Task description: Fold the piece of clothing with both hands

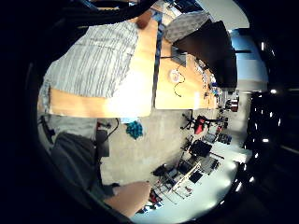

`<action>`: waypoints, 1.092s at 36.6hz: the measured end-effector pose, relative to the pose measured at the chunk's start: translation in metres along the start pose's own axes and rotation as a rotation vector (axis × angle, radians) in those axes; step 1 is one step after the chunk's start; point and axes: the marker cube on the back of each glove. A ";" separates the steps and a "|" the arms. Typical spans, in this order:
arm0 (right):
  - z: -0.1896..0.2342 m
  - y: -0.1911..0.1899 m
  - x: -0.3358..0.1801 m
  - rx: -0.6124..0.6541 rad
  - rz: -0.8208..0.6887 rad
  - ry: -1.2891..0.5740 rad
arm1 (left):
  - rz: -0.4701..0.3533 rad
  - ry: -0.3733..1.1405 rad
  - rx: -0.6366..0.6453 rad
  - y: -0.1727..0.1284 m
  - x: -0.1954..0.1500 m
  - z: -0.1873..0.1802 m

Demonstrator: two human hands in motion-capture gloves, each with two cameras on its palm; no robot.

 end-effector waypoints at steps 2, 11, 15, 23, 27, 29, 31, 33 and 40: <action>0.001 0.000 0.000 -0.010 -0.002 0.004 | -0.001 0.000 -0.001 0.001 0.000 0.000; -0.003 -0.002 -0.002 -0.008 -0.015 0.013 | -0.009 0.001 -0.002 0.004 -0.007 0.005; -0.007 -0.005 -0.005 -0.009 -0.016 0.011 | -0.020 0.014 -0.013 0.008 -0.014 0.006; -0.008 -0.005 -0.008 -0.015 -0.012 0.032 | -0.053 0.029 -0.013 0.008 -0.027 0.013; -0.008 -0.003 -0.006 -0.012 -0.011 0.026 | -0.055 0.036 -0.012 0.010 -0.028 0.015; -0.006 -0.001 -0.005 -0.016 -0.011 0.018 | -0.050 0.041 -0.013 0.011 -0.027 0.016; -0.004 -0.001 -0.003 -0.026 -0.009 0.014 | -0.044 0.040 -0.017 0.012 -0.026 0.018; 0.000 -0.002 -0.002 -0.035 -0.008 0.013 | -0.039 0.036 -0.028 0.013 -0.026 0.021; 0.033 -0.015 0.006 -0.082 -0.019 -0.022 | -0.005 0.017 -0.116 0.009 -0.026 0.060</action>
